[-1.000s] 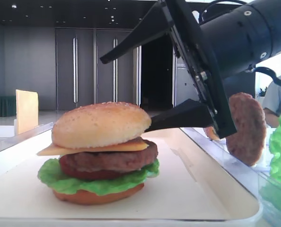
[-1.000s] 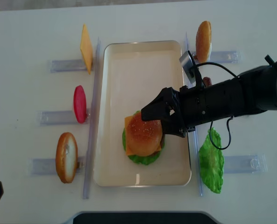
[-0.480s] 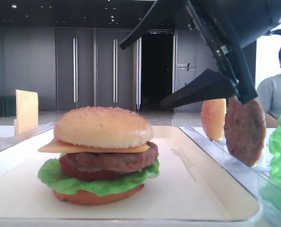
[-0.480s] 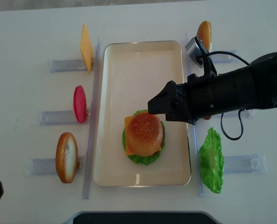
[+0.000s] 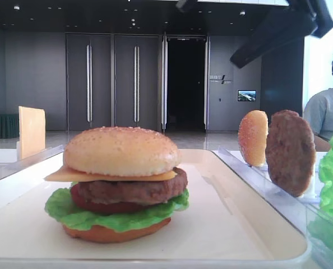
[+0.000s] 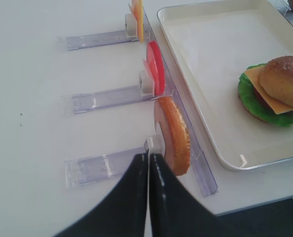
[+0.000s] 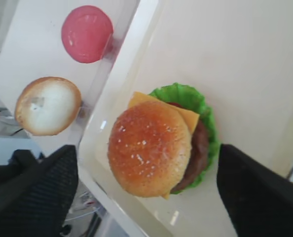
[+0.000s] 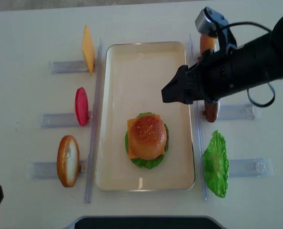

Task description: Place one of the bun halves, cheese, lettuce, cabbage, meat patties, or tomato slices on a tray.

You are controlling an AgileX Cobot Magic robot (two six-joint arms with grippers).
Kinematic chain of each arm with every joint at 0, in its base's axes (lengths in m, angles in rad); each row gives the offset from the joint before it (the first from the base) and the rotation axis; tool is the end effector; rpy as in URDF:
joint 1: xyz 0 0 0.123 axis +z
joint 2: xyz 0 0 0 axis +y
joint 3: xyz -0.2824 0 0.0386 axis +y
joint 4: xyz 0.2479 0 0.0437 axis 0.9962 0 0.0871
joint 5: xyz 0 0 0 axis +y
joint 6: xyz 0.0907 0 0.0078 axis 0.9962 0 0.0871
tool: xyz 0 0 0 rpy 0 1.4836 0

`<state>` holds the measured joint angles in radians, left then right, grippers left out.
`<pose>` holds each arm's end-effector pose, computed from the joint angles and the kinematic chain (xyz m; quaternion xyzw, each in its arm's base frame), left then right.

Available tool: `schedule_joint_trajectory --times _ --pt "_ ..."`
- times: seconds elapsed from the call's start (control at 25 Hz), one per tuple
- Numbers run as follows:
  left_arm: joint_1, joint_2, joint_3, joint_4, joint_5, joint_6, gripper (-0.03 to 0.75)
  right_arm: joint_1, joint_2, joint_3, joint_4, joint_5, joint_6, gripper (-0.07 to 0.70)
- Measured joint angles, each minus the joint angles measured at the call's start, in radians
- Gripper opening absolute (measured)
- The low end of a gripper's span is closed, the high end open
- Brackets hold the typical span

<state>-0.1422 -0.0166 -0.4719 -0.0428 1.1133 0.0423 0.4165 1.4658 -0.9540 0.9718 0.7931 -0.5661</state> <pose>-0.0069 -0.0025 0.2652 0.0813 0.8655 -0.0460 0.4921 0.2429 0.1661 0.2649 -0.1778 0.8922 0.3724 0.1836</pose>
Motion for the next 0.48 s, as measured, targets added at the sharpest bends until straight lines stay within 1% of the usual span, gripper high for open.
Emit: schedule_joint_trajectory --times 0.08,0.16,0.24,0.28,0.36,0.48 --pt "0.000 0.000 0.000 0.000 0.000 0.000 -0.001 0.000 -0.026 -0.068 -0.188 0.004 0.124 0.577" --pt "0.000 0.000 0.000 0.000 0.000 0.000 -0.001 0.000 -0.042 -0.132 -0.364 0.036 0.289 0.577" --pt "0.000 0.000 0.000 0.000 0.000 0.000 -0.001 0.000 -0.047 -0.194 -0.532 0.091 0.397 0.577" --pt "0.000 0.000 0.000 0.000 0.000 0.000 -0.001 0.000 -0.048 -0.224 -0.593 0.123 0.458 0.577" --pt "0.000 0.000 0.000 0.000 0.000 0.000 -0.001 0.000 -0.048 -0.274 -0.720 0.173 0.536 0.577" --pt "0.000 0.000 0.000 0.000 0.000 0.000 -0.001 0.000 -0.048 -0.354 -0.862 0.255 0.635 0.577"
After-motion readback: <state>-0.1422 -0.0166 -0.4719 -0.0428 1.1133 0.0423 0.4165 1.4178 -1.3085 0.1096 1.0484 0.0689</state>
